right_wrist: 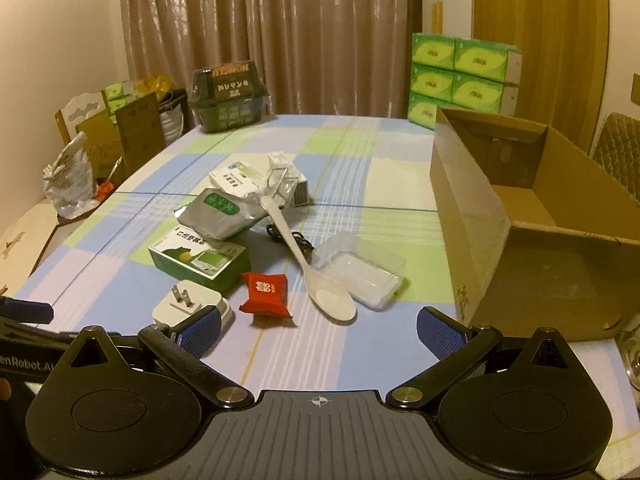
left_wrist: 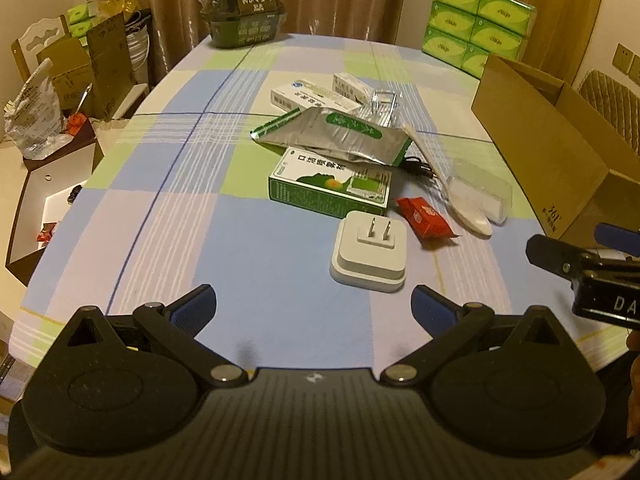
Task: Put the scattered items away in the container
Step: 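Move the left tool toward the white plug while the right tool approaches the red packet, then grasp the white plug adapter with the left tool while the right tool grasps the red snack packet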
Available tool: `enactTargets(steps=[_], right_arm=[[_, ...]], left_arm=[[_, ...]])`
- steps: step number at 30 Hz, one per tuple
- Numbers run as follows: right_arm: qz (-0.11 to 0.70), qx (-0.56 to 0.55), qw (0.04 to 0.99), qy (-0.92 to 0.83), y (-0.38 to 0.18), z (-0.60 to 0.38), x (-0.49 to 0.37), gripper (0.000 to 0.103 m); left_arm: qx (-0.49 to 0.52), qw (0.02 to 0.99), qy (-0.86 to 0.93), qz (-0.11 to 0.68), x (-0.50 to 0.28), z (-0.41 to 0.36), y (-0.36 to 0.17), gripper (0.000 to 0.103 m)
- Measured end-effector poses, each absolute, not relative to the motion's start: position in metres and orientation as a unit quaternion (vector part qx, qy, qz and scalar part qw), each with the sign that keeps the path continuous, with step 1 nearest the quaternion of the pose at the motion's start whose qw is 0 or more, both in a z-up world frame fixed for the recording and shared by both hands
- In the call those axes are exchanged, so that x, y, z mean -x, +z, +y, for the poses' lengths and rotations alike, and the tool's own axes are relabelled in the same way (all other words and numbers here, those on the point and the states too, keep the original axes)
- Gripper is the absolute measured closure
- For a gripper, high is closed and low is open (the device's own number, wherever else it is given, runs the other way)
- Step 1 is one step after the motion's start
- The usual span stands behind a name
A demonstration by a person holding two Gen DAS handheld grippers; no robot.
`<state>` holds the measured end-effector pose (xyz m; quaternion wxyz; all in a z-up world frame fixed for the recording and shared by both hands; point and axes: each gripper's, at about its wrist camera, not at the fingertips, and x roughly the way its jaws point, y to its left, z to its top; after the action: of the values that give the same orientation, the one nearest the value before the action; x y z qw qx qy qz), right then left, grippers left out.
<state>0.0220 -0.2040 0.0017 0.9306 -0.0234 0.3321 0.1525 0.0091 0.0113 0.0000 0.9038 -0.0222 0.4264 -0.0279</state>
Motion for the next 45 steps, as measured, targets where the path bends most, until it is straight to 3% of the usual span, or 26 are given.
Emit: enactTargets(steps=[13, 26, 30, 34, 37, 45], right_arm=[[0.349, 0.027, 0.924, 0.151, -0.018, -0.205, -0.047, 0.002], [0.359, 0.037, 0.916, 0.173, -0.034, -0.204, -0.064, 0.002], [0.361, 0.034, 0.913, 0.184, -0.037, -0.200, -0.070, 0.002], [0.362, 0.030, 0.912, 0.192, -0.038, -0.194, -0.075, 0.002], [0.367, 0.031, 0.907, 0.203, -0.040, -0.188, -0.077, 0.018], [0.381, 0.030, 0.895, 0.230, -0.051, -0.163, -0.086, 0.032]], left_arm=[[-0.012, 0.896, -0.064, 0.439, -0.035, -0.001, -0.024, 0.003], [-0.042, 0.883, -0.123, 0.450, -0.076, -0.029, -0.051, 0.026], [-0.052, 0.883, -0.130, 0.448, -0.081, -0.033, -0.055, 0.039], [-0.049, 0.884, -0.137, 0.444, -0.086, -0.032, -0.058, 0.042], [-0.049, 0.884, -0.145, 0.441, -0.087, -0.030, -0.058, 0.042], [-0.062, 0.887, -0.130, 0.438, -0.078, -0.010, -0.053, 0.043]])
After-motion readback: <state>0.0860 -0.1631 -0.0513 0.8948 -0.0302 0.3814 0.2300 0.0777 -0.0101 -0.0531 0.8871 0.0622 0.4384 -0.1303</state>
